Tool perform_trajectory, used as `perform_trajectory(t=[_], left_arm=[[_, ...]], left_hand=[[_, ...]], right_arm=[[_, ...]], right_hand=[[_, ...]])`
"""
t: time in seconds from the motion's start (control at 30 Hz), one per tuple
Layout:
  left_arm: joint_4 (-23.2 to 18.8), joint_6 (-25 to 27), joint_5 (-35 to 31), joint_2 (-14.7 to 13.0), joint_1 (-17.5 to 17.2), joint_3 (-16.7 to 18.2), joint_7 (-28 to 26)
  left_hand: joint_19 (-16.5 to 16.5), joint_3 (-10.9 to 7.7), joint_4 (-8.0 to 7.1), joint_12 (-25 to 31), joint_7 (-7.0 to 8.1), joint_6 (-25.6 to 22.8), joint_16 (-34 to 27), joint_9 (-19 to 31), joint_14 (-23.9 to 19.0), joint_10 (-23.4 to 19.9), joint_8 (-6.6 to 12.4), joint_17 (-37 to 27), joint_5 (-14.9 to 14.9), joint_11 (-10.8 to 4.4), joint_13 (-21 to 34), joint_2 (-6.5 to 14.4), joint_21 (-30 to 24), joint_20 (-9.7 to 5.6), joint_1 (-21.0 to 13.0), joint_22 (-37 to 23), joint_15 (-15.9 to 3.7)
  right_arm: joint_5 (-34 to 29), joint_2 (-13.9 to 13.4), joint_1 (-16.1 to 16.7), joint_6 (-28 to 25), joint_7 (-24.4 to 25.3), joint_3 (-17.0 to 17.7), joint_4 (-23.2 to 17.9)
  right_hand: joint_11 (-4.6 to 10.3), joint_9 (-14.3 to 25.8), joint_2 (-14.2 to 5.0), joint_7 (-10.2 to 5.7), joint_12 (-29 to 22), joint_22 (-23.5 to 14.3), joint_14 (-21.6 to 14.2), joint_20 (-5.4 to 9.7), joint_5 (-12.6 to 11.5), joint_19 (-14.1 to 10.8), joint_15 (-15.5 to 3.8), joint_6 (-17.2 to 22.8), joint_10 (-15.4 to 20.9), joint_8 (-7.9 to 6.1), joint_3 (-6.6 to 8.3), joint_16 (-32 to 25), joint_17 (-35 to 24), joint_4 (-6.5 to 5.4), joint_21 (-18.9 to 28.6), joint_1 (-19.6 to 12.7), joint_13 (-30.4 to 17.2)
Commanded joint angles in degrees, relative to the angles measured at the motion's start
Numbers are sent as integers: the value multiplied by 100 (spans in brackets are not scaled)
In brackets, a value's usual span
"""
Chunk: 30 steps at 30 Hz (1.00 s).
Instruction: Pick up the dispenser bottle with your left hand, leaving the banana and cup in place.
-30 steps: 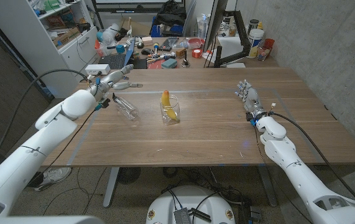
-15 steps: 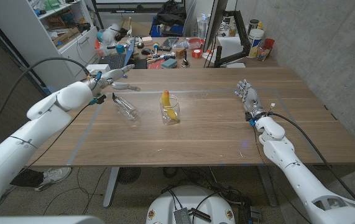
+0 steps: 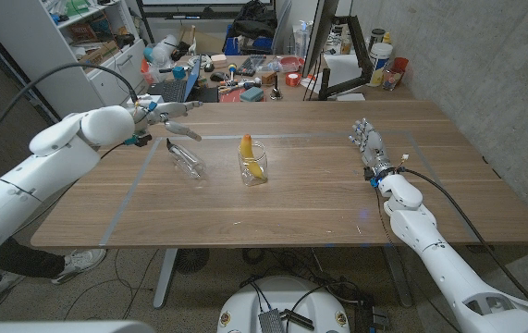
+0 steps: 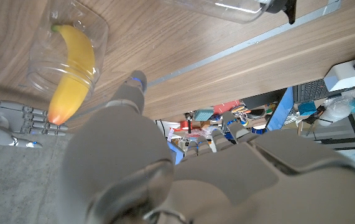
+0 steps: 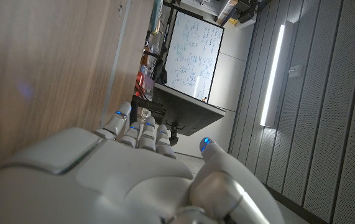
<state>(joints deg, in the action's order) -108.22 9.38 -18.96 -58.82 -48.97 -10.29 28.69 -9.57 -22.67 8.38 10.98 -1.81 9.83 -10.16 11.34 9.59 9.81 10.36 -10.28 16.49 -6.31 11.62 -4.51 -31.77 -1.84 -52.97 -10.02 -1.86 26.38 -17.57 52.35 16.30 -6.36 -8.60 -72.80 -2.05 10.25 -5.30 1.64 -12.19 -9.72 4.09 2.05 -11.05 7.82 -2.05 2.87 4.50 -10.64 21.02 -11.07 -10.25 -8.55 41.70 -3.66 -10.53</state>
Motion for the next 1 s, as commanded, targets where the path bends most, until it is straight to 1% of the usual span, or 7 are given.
perform_trajectory(t=[0.03, 0.07, 0.13, 0.27, 0.57, 0.83, 1.0], left_arm=[[-184, 319, -260, -523, 468, -462, 617], [-189, 346, -265, -555, 517, -510, 673], [-195, 386, -305, -619, 622, -616, 758], [-211, 480, -415, -733, 865, -858, 938], [-285, 675, -906, -915, 1503, -1538, 1358], [-314, 770, -1147, -1002, 1770, -1914, 1353], [-334, 781, -1240, -1046, 1845, -2071, 1228]], left_hand=[[-426, -13, -36, 1, 87, 2306, -6, 19, 968, 1228, -5, -8, -57, -149, 30, 127, 83, -665, -124, -15, -224], [-455, -18, -37, 5, 129, 2380, -7, 24, 1012, 1275, -11, -7, -82, -193, 32, 171, 112, -665, -165, -17, -227], [-501, -21, -40, 1, 136, 2440, -1, 29, 1068, 1337, -12, -6, -106, -220, 35, 209, 146, -662, -199, -19, -225], [-597, -34, -51, 14, 130, 2575, 3, 42, 1179, 1453, -7, -4, -173, -202, 41, 325, 222, -615, -285, -25, -179], [-718, -32, -62, 36, 134, 2664, 6, 55, 1287, 1539, 10, -2, -234, -195, 47, 417, 305, -587, -350, -30, -139], [-740, -6, -82, 62, 110, 2709, -8, 66, 1321, 1568, 24, -1, -285, -167, 52, 458, 341, -586, -364, -34, -131], [-751, 37, -104, 82, 78, 2750, -17, 73, 1352, 1593, 32, 0, -329, -95, 57, 469, 371, -582, -349, -38, -119]], right_arm=[[-39, 50, -24, 30, 69, -19, 28], [-48, 54, -30, 33, 76, -23, 31], [-51, 65, -45, 38, 75, -29, 45], [-63, 92, -73, 54, 93, -40, 81], [-82, 144, -140, 87, 106, -62, 199], [-92, 159, -194, 121, 86, -70, 280], [-97, 159, -203, 132, 83, -69, 296]], right_hand=[[6, 33, -395, -16, -8, -28, 15, 611, -42, -8, -78, 53, 45, -33, -3, -26, -17, -5, -12, 79, -10], [8, 33, -395, -15, -10, -28, 14, 609, -42, -7, -77, 53, 50, -33, -4, -26, -17, -5, -14, 80, -10], [2, 33, -395, -16, -9, -28, 13, 608, -42, -8, -77, 54, 48, -33, -6, -27, -17, -6, -16, 81, -10], [-1, 33, -398, -16, -11, -28, 11, 610, -43, -15, -76, 60, 54, -35, -9, -27, -17, -7, -21, 83, -10], [23, 32, -400, -17, -12, -29, 9, 613, -47, -33, -73, 65, 61, -35, -16, -26, -17, -7, -32, 85, -10], [1, 32, -398, -14, -14, -29, 10, 612, -49, -38, -81, 69, 67, -35, -24, -24, -16, -7, -45, 88, -10], [-9, 32, -398, -14, -13, -29, 10, 615, -50, -42, -80, 72, 68, -35, -28, -23, -16, -6, -51, 88, -10]])
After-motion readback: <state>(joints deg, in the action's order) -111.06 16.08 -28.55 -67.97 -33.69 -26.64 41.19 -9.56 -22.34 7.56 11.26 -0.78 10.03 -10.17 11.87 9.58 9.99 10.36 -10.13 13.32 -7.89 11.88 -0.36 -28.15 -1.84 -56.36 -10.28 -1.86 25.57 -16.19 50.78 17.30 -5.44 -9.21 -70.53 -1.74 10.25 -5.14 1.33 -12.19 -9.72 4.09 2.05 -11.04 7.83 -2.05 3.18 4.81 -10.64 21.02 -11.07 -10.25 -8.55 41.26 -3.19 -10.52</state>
